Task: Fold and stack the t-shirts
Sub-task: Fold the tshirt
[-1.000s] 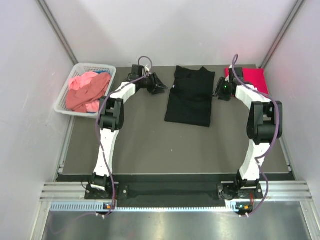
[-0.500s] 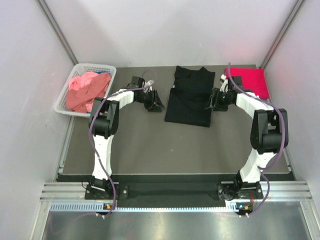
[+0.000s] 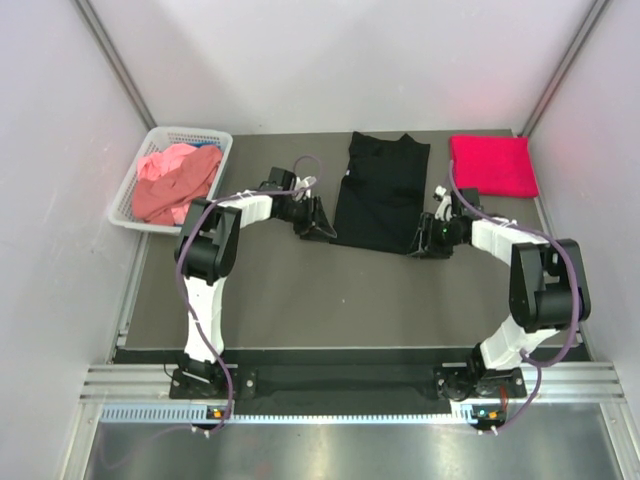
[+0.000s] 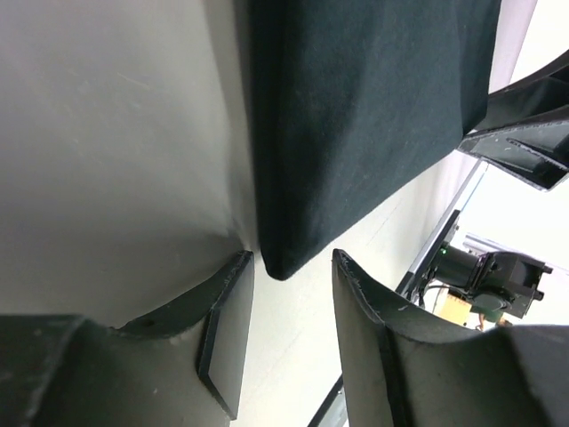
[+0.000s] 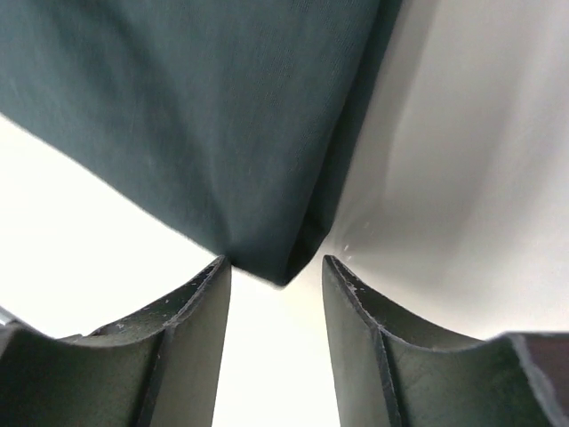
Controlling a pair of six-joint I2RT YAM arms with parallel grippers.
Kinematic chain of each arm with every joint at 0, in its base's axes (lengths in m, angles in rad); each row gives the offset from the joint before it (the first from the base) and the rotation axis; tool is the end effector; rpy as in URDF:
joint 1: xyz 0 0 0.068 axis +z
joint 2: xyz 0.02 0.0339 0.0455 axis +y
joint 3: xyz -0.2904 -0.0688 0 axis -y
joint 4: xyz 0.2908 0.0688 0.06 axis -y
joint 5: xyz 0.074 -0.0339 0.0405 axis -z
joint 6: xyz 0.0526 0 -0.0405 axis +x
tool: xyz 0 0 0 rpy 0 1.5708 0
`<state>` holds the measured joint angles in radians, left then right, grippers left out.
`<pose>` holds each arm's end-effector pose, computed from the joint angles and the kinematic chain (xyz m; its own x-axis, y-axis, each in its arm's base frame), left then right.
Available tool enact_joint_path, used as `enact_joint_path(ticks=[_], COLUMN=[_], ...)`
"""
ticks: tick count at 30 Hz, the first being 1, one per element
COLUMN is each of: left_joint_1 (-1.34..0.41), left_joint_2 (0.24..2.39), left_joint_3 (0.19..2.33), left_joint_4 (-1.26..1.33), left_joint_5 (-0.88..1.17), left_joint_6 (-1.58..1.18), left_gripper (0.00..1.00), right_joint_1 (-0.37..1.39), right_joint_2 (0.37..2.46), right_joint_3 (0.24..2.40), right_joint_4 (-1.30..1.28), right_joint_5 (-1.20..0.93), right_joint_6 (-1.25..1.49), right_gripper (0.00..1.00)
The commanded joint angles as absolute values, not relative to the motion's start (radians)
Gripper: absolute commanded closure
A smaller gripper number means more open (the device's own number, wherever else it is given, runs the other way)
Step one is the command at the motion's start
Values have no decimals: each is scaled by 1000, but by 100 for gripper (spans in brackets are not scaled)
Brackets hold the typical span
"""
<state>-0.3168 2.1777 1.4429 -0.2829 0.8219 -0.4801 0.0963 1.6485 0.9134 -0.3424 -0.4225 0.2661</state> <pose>0.4625 -0.1922 0.1082 -0.9840 -0.0083 -0.1781 0.1390 0.5899 -0.7954 0.3525 0.0557 0.1451 -0.9197 0.1521 -0.3619 -0.0405 0.8801 0.4730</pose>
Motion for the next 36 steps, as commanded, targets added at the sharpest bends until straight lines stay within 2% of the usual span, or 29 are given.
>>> enact_joint_path(ticks=[1, 4, 5, 6, 8, 9, 11, 18, 25, 27, 28, 29, 32, 36], left_joint_1=[-324, -324, -325, -325, -327, -327, -327, -342, -386, -399, -402, -402, -400, -400], left_joint_2=[2132, 2137, 2137, 2135, 2126, 2120, 2100, 1987, 1847, 1795, 1780, 1763, 1721, 1785], left_joint_3=[1411, 1411, 1410, 1408, 1399, 1394, 1373, 1237, 998, 944, 904, 891, 934, 1170], left_joint_4=[-241, -236, -236, -235, -238, -241, -265, -264, -318, -316, -318, -319, -356, -488], left_joint_5=[795, 792, 793, 798, 804, 804, 782, 733, 614, 575, 569, 569, 551, 480], left_joint_6=[-446, -449, -449, -451, -451, -449, -457, -509, -580, -606, -627, -635, -617, -509], left_gripper=[54, 58, 65, 79, 92, 100, 100, 100, 100, 94, 87, 80, 72, 69], right_joint_1=[115, 112, 112, 113, 112, 113, 114, 114, 132, 136, 138, 138, 135, 129], right_joint_2=[1594, 1594, 1597, 1597, 1583, 1560, 1536, 1430, 1267, 1192, 1166, 1117, 1053, 1120], right_joint_3=[878, 832, 821, 815, 798, 792, 782, 698, 496, 463, 450, 452, 511, 659], right_joint_4=[-246, -166, -155, -144, -138, -149, -178, -262, -291, -301, -308, -337, -399, -405], right_joint_5=[-436, -454, -462, -471, -474, -469, -433, -352, -321, -321, -322, -324, -282, -308], right_joint_6=[268, 281, 287, 290, 304, 304, 307, 328, 457, 471, 477, 477, 468, 373], right_gripper=[55, 60, 63, 72, 83, 93, 100, 100, 100, 100, 95, 81, 66, 64])
